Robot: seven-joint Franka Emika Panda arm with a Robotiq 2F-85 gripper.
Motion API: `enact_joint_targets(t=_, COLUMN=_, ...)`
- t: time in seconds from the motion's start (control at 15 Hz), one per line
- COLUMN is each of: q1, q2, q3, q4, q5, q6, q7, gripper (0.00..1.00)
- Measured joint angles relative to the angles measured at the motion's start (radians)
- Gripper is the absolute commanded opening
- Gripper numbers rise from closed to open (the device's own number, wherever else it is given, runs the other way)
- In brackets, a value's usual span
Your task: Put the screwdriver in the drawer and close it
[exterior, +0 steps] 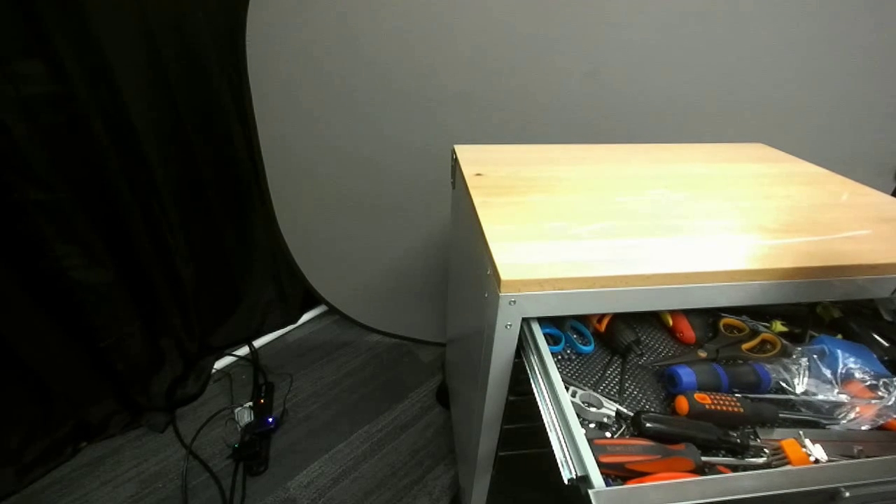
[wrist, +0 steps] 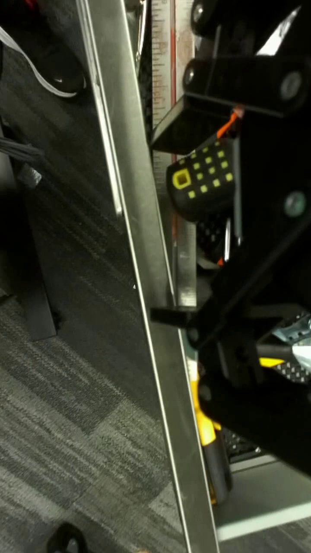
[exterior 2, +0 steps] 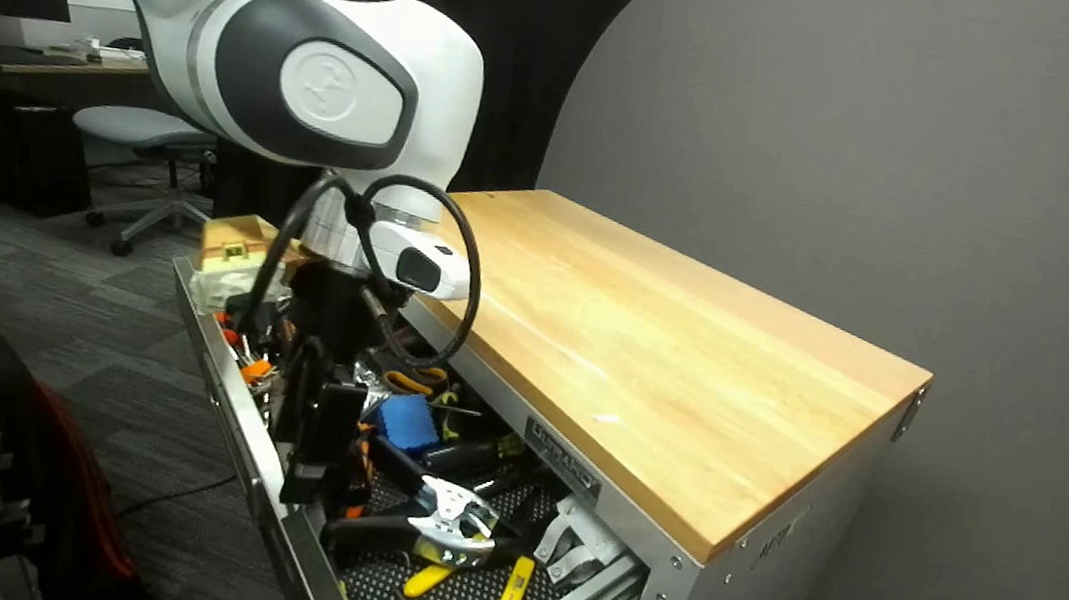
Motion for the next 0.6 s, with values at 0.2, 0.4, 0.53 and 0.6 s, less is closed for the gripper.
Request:
enact_joint_targets(t=0.2, q1=-0.025, q2=0.001, q3=-0.027, q4=0.023, q5=-0.002, q6=-0.165, q7=-0.003, gripper=1.0)
enact_joint_targets(t=0.4, q1=-0.056, q2=0.003, q3=-0.048, q4=0.036, q5=-0.009, q6=-0.295, q7=-0.007, gripper=1.0)
enact_joint_targets(t=0.53, q1=-0.069, q2=0.01, q3=-0.052, q4=0.043, q5=-0.011, q6=-0.328, q7=-0.007, gripper=1.0)
enact_joint_targets(t=0.6, q1=-0.07, q2=0.011, q3=-0.051, q4=0.043, q5=-0.011, q6=-0.324, q7=-0.007, gripper=1.0)
